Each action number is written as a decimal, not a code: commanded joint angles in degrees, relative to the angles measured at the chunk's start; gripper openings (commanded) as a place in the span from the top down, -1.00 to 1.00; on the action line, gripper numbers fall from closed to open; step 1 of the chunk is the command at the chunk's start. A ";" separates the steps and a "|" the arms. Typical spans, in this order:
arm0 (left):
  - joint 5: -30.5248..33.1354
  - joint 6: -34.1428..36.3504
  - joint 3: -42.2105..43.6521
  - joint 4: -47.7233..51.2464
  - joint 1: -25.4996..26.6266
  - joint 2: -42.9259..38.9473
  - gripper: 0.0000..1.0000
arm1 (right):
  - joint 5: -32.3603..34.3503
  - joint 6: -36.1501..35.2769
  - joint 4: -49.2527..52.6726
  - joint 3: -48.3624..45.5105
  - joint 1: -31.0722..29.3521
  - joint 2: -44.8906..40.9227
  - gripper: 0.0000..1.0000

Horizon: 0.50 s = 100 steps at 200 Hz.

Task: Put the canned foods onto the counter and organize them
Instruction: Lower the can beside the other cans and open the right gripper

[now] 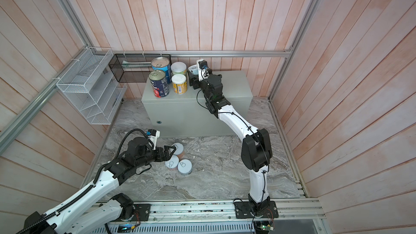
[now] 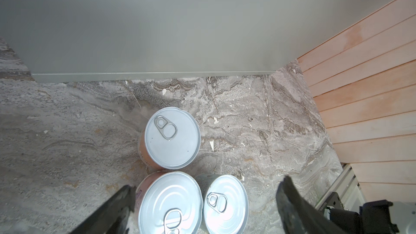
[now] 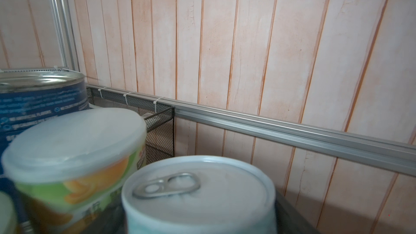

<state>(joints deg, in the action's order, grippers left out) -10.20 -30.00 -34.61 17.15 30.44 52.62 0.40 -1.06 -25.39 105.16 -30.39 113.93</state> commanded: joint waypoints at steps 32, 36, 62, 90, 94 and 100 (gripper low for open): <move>-1.18 0.21 -1.64 -0.74 -0.16 0.89 -1.00 | -1.29 1.93 -5.92 -5.96 2.86 -6.79 -0.96; -1.23 0.20 -1.69 -0.76 -0.12 0.87 -1.00 | -1.06 1.91 -5.49 -6.37 2.96 -7.39 -0.96; -2.59 0.12 -1.36 -1.09 -0.16 0.77 -1.00 | -0.56 1.72 -7.51 -12.74 3.21 -13.41 -0.96; -2.64 -0.06 -1.26 -0.54 -0.14 0.37 -1.00 | 2.62 1.51 -6.17 -18.06 3.23 -20.22 -0.96; -2.47 0.02 -1.25 -0.34 -0.12 0.41 -1.00 | 3.30 1.53 -5.06 -18.37 3.23 -21.05 -0.96; -2.39 0.39 -1.27 -0.21 -0.11 0.44 -1.00 | 4.03 1.54 -3.42 -19.11 3.32 -22.49 -0.96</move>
<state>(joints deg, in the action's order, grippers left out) -11.94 -30.04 -34.65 17.10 30.44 53.25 0.64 0.43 -29.91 88.05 -27.18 97.25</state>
